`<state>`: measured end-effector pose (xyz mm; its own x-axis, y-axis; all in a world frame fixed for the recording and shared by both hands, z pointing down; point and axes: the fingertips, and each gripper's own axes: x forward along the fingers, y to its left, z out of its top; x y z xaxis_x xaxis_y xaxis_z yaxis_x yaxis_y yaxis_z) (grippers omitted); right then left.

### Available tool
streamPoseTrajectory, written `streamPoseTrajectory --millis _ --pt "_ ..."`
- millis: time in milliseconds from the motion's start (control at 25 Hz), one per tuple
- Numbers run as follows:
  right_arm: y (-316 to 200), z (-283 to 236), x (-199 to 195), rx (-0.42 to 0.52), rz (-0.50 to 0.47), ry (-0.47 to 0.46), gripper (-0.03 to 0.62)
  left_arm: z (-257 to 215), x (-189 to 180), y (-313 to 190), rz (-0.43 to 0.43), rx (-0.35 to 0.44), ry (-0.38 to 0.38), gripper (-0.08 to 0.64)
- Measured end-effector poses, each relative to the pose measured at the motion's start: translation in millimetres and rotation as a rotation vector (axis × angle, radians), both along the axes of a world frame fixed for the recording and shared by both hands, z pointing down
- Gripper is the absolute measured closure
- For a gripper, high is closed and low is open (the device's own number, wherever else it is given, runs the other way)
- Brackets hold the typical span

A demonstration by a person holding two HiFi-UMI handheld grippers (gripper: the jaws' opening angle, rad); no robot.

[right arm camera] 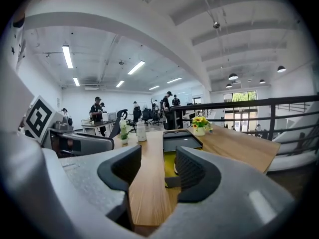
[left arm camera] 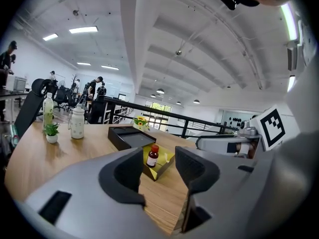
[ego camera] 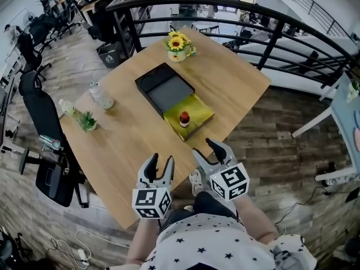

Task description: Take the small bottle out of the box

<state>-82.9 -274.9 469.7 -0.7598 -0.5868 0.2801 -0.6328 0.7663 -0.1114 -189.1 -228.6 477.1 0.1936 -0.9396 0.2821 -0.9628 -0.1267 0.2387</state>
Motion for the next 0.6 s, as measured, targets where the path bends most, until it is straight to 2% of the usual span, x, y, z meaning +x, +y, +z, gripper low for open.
streamPoseTrajectory --millis 600 --pt "-84 41 -37 -0.038 -0.09 0.087 0.394 28 -18 -70 -0.044 -0.07 0.024 0.371"
